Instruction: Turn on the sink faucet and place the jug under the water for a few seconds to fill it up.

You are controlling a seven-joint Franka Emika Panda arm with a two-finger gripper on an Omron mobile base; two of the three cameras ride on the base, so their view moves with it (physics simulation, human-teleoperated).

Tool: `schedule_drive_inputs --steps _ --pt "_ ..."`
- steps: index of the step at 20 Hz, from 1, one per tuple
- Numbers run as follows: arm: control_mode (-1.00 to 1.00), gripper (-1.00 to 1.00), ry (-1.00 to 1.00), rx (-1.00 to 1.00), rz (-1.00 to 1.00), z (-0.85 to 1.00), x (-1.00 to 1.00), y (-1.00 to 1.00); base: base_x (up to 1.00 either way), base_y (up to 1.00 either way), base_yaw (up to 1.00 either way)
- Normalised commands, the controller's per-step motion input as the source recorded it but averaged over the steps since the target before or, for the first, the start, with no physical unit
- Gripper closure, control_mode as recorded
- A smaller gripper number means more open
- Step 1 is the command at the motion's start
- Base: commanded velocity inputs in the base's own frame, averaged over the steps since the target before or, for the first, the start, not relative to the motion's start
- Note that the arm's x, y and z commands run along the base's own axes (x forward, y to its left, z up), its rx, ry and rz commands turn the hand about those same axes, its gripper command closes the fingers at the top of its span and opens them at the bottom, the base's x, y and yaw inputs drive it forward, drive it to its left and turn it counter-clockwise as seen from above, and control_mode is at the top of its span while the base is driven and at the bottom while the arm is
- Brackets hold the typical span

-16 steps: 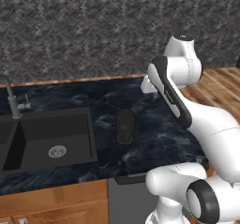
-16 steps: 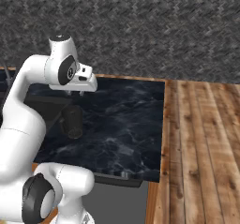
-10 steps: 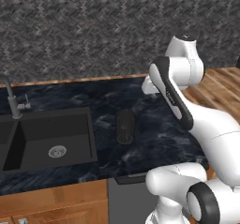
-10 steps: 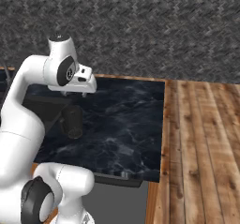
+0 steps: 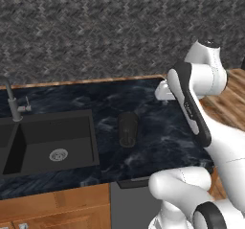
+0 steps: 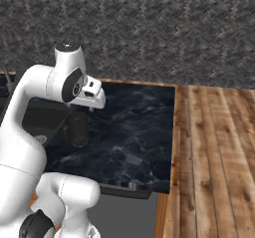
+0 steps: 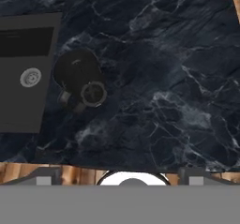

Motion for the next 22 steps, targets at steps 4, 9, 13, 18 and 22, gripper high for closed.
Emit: schedule_drive_inputs --steps 4,9,13,18,22 --pt "-1.0 -1.0 -0.03 0.09 -0.04 0.0 -0.29 -0.22 0.0 0.0 0.0" --pt "-1.0 -1.0 -0.02 0.08 -0.03 0.0 -0.26 -0.1 0.0 0.0 0.0" --pt "-1.0 -1.0 0.0 0.08 0.0 -0.04 -0.61 0.0 0.0 0.0 0.0" --pt "-1.0 -1.0 0.0 0.04 0.0 -0.09 -0.48 0.12 0.0 0.0 0.0" --pt "-1.0 -1.0 0.0 0.01 0.0 -0.04 -0.19 0.27 0.0 0.0 0.0"
